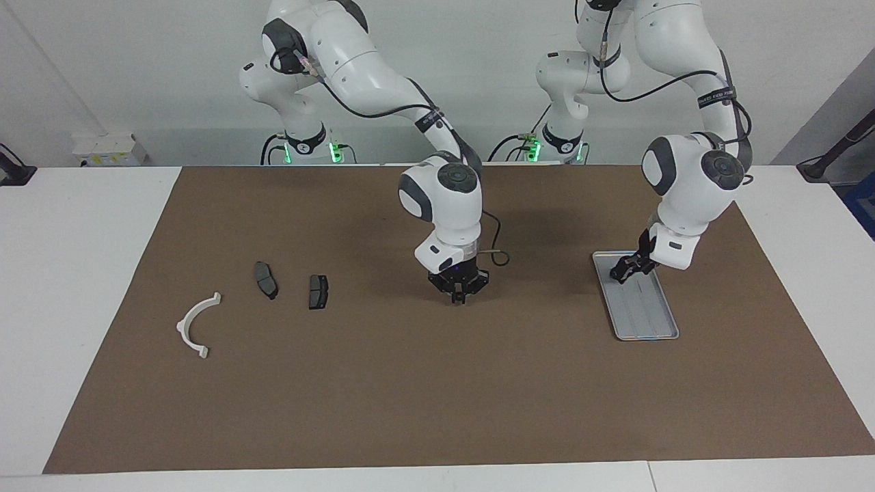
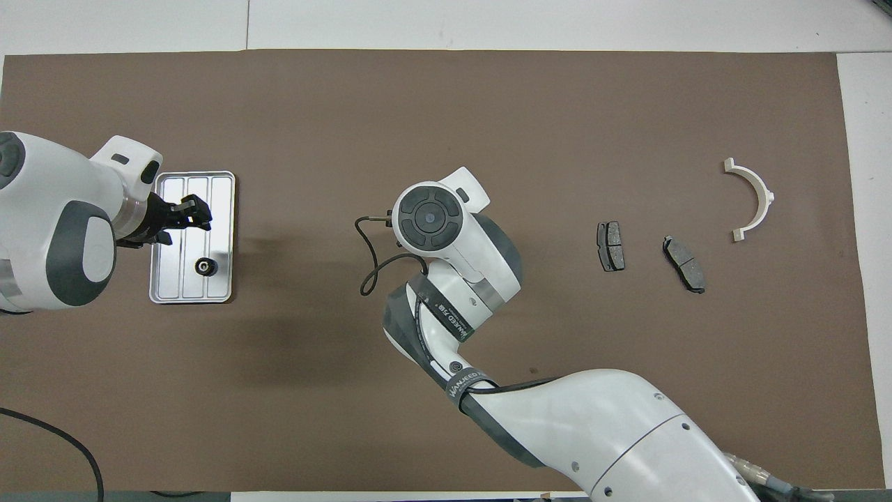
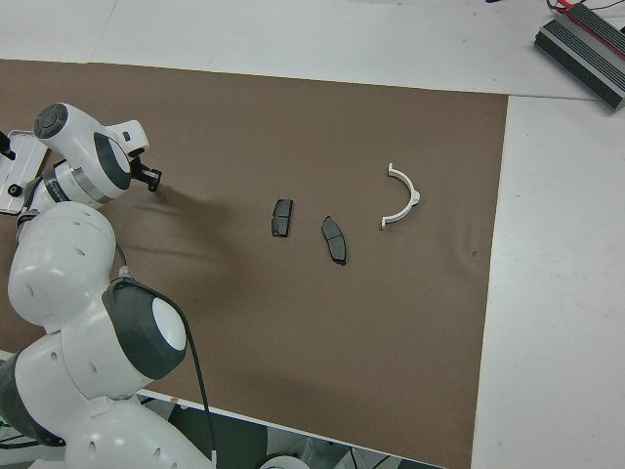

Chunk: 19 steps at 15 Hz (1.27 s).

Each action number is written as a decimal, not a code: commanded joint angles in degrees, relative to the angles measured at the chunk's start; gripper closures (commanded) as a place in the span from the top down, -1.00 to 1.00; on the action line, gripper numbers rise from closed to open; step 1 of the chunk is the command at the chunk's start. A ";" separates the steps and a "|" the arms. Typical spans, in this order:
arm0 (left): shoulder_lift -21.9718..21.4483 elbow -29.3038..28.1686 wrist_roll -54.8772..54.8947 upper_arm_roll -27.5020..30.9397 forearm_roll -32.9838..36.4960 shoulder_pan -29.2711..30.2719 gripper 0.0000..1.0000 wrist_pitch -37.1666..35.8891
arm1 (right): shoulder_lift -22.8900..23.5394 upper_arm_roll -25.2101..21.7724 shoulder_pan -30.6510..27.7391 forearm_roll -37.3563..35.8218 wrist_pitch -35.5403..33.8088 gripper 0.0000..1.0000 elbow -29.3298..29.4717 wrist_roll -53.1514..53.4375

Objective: Pick bearing gear from pile to tray

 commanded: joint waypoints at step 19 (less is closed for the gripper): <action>4.79 7.76 -25.78 0.30 -0.83 -20.16 1.00 -0.62 | -12.74 0.31 -25.37 -0.43 -16.88 1.00 3.05 -47.51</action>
